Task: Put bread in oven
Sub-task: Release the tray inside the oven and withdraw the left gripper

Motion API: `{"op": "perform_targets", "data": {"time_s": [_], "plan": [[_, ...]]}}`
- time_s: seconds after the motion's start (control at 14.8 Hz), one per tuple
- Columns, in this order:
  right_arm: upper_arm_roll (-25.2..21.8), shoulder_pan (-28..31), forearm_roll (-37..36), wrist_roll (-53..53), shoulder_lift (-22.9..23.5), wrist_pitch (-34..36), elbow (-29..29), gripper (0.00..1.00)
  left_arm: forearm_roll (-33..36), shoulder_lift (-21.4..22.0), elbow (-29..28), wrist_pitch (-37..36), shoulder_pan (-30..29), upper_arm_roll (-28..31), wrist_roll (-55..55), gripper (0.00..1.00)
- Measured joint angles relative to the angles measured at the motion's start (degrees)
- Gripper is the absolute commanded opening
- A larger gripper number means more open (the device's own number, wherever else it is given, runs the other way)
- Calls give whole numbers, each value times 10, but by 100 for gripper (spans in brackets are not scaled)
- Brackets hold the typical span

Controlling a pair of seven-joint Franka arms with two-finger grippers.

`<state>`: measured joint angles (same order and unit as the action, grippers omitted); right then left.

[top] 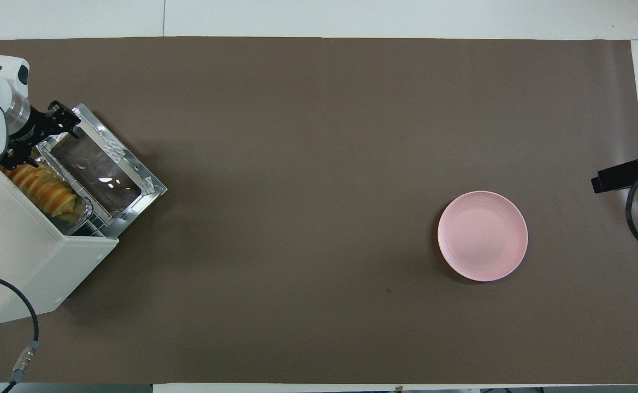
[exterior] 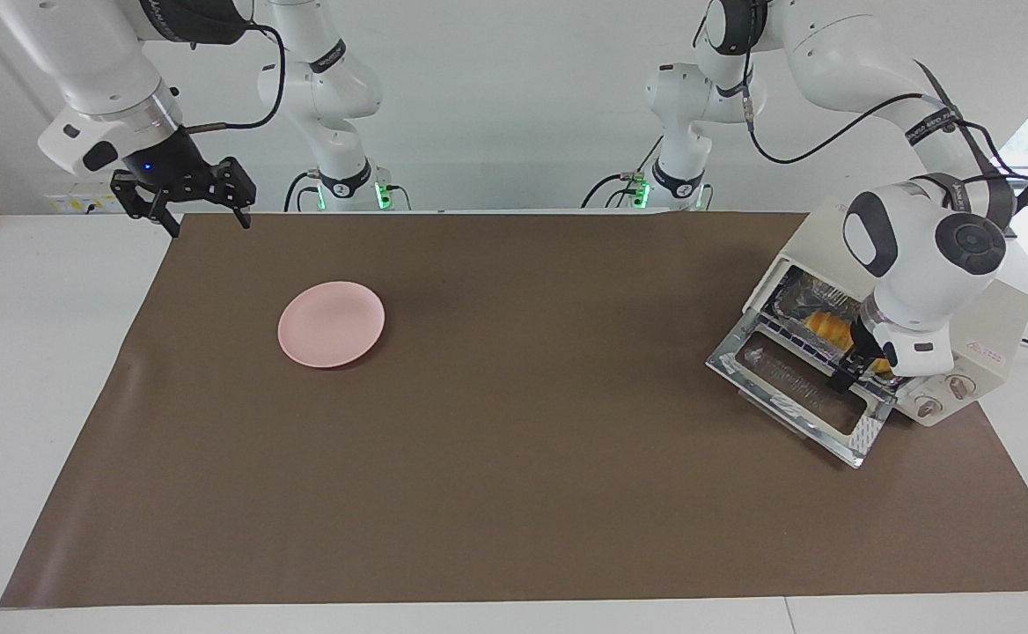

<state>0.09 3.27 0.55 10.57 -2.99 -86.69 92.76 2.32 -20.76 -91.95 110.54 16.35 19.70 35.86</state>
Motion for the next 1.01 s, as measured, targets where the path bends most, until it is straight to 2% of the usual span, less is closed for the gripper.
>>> {"op": "perform_targets", "data": {"time_s": [0.2,0.4,0.67,0.88,1.01], "plan": [[0,0,0,0,0,0,0,100,-14,18,49,-42,11,-11,-35,100],[0,0,0,0,0,0,0,100,-33,62,88,-148,12,-10,-136,100],[0,0,0,0,0,0,0,100,-36,143,92,-281,18,-13,-280,100],[0,0,0,0,0,0,0,100,-36,188,90,-339,19,-14,-346,100],[0,0,0,0,0,0,0,100,-37,204,82,-351,8,-22,-365,100]]}}
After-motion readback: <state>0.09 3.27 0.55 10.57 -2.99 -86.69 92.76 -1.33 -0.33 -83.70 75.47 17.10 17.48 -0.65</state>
